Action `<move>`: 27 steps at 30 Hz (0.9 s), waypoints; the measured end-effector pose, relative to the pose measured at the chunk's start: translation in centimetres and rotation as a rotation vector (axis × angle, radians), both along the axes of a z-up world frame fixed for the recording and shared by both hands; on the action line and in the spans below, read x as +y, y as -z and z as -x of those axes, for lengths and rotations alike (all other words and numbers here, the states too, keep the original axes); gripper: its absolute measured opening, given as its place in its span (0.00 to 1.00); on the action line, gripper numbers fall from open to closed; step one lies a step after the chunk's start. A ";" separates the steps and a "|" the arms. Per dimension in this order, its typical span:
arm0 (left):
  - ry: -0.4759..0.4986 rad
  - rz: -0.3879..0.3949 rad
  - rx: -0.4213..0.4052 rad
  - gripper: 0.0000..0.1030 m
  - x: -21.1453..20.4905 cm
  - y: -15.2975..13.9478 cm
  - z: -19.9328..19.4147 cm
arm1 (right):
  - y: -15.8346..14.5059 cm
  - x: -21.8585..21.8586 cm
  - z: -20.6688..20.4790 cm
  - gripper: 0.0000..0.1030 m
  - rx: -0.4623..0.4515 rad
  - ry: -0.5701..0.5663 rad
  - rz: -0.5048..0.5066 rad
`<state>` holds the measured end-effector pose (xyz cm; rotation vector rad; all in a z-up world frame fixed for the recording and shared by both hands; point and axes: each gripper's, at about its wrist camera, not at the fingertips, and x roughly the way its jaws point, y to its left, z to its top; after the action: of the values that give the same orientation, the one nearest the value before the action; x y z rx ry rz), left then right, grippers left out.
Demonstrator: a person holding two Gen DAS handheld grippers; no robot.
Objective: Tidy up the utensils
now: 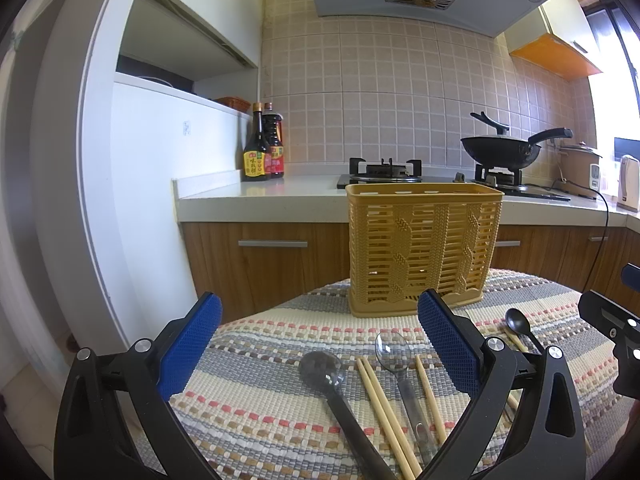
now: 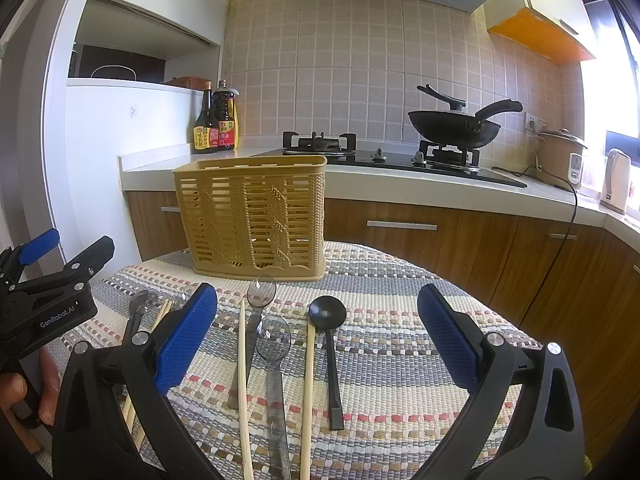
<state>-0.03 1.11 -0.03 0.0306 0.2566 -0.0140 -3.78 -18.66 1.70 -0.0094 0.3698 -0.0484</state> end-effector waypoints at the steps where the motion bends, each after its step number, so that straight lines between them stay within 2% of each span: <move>1: 0.000 0.000 0.000 0.93 0.0 0.0 0.0 | 0.0 0.0 0.0 0.93 0.000 0.000 0.000; 14: 0.001 -0.001 -0.003 0.93 0.0 0.1 0.0 | 0.2 -0.1 -0.1 0.93 0.006 0.004 0.000; 19: 0.003 0.039 0.010 0.93 0.9 -0.2 -0.2 | 0.1 -0.4 0.1 0.93 -0.005 0.047 0.002; 23: 0.044 0.177 0.094 0.93 4.0 -1.0 -1.6 | 0.2 -0.4 0.0 0.93 0.004 0.109 0.028; 25: 0.109 0.244 0.190 0.92 5.6 -1.5 -3.1 | 0.0 -0.6 -0.2 0.93 0.023 0.108 0.023; 27: 0.155 0.270 0.273 0.91 6.5 -1.7 -4.3 | -0.2 -0.8 -0.6 0.93 0.053 0.107 0.013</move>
<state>4.28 7.65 1.70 -0.2220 0.5226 -0.2075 -3.20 -19.46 1.91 -0.0036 0.4229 -0.1565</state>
